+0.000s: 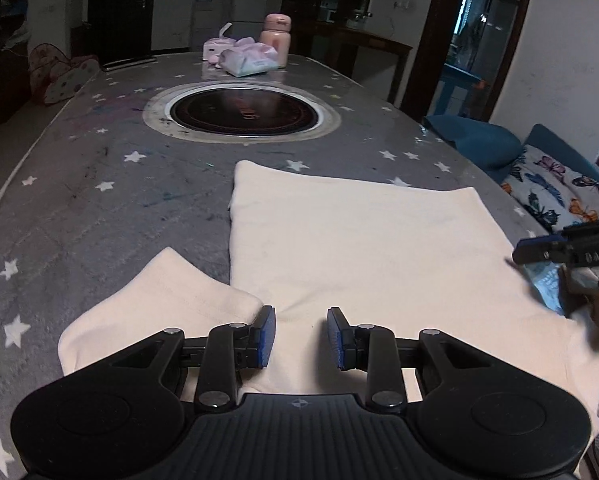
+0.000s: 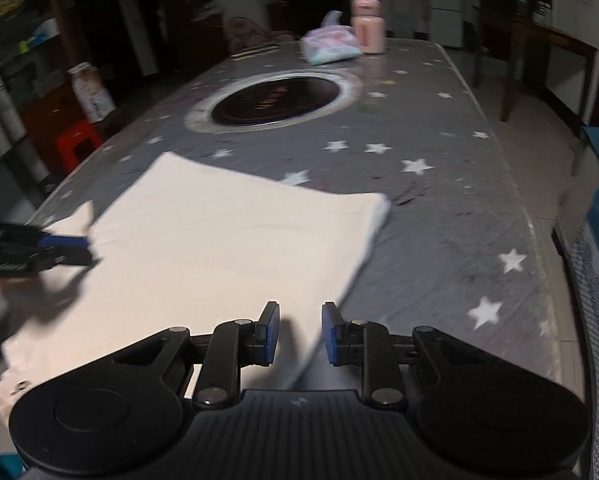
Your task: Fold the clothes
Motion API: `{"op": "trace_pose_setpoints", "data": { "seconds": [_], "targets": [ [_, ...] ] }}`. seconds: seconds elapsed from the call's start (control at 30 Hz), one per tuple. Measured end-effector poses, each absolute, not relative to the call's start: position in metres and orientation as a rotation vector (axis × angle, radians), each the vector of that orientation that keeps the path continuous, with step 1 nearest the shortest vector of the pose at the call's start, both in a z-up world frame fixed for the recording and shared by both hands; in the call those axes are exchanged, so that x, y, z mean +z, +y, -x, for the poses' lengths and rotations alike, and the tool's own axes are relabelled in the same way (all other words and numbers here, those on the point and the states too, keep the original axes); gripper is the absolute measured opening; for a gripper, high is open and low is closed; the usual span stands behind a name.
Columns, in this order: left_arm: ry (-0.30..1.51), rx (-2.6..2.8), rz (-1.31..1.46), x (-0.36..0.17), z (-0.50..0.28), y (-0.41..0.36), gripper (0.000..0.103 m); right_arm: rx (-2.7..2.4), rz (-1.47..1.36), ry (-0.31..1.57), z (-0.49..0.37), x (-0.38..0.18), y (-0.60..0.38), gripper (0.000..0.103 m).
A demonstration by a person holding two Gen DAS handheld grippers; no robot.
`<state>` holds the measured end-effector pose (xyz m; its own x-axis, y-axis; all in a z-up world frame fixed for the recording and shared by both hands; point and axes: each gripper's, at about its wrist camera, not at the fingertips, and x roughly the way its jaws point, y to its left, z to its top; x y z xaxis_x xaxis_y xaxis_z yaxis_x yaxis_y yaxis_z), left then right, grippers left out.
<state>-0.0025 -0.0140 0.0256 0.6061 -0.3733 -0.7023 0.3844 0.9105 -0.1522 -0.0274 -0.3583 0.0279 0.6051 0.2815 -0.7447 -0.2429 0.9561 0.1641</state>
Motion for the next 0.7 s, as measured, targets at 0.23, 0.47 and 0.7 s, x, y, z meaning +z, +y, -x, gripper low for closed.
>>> {"op": "trace_pose_setpoints", "data": {
  "seconds": [0.23,0.47,0.7],
  "targets": [
    [0.802,-0.453,-0.049,0.024,0.003,-0.019,0.038,0.239,-0.056,0.878,-0.016,0.018,-0.364,0.023],
    [0.797,-0.447,-0.062,0.024,-0.003,-0.021,0.039,0.183,-0.007,0.874,-0.046,0.017,-0.357,0.004],
    [0.792,-0.437,-0.079,0.023,-0.011,-0.027,0.045,0.164,0.085,0.860,-0.082,0.016,-0.341,0.004]
  ]
}}
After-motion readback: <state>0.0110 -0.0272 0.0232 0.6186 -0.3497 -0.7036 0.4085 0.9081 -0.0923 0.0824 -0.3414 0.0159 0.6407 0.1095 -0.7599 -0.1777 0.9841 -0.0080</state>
